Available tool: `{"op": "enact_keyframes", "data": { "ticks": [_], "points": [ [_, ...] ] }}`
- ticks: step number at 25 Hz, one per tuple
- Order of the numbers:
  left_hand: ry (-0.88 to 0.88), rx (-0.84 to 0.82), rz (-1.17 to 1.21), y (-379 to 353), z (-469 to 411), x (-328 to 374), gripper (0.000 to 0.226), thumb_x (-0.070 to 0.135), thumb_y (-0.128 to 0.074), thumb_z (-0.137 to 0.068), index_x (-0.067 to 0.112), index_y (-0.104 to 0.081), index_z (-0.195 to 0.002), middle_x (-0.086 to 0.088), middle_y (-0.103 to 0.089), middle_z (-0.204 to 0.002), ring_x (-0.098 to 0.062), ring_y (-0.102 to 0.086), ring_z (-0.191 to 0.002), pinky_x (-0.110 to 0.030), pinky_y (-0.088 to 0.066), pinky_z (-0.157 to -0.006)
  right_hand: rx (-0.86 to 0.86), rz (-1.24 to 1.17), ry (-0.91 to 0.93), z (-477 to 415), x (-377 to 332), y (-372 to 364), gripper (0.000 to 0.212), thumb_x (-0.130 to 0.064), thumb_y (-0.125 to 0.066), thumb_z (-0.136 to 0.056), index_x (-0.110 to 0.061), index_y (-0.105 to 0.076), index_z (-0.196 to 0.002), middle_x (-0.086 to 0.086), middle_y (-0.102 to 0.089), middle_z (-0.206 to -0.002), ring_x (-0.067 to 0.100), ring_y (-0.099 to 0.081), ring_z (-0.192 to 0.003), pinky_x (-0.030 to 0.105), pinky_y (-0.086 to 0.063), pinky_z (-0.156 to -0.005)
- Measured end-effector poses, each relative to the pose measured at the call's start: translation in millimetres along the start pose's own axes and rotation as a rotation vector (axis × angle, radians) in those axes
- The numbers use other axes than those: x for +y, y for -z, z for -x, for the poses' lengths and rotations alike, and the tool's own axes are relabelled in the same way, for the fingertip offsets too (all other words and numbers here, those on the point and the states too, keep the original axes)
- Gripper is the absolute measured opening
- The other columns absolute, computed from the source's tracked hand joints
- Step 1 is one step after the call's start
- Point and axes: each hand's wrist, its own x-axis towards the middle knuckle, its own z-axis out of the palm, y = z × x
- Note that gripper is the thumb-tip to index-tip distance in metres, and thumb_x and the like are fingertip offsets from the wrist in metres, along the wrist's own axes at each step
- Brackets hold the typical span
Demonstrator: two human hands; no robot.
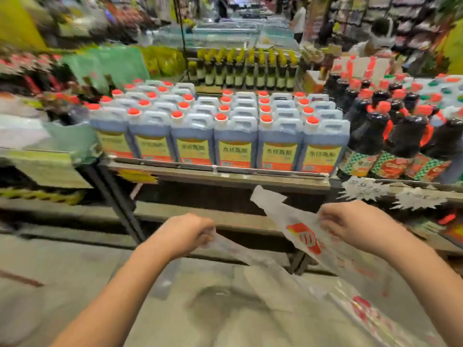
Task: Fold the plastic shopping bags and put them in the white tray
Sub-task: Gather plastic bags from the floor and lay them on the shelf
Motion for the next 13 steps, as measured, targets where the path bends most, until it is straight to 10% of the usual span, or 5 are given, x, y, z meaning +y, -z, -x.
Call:
{"op": "enact_keyframes", "data": {
  "ticks": [13],
  "points": [
    [0.512,0.120,0.126,8,326,-304,0.010,0.037,-0.055,-0.097,0.041,-0.048,-0.091,0.015,-0.064,-0.097,-0.010,-0.062,-0.091,-0.032,-0.050,-0.070,0.050,0.078,0.407,-109,-423,23,0.023,-0.027,-0.057,-0.089,-0.036,-0.066,-0.108,-0.010,-0.073,-0.103,0.022,-0.068,-0.097,0.038,-0.055,-0.079]
  ]
}}
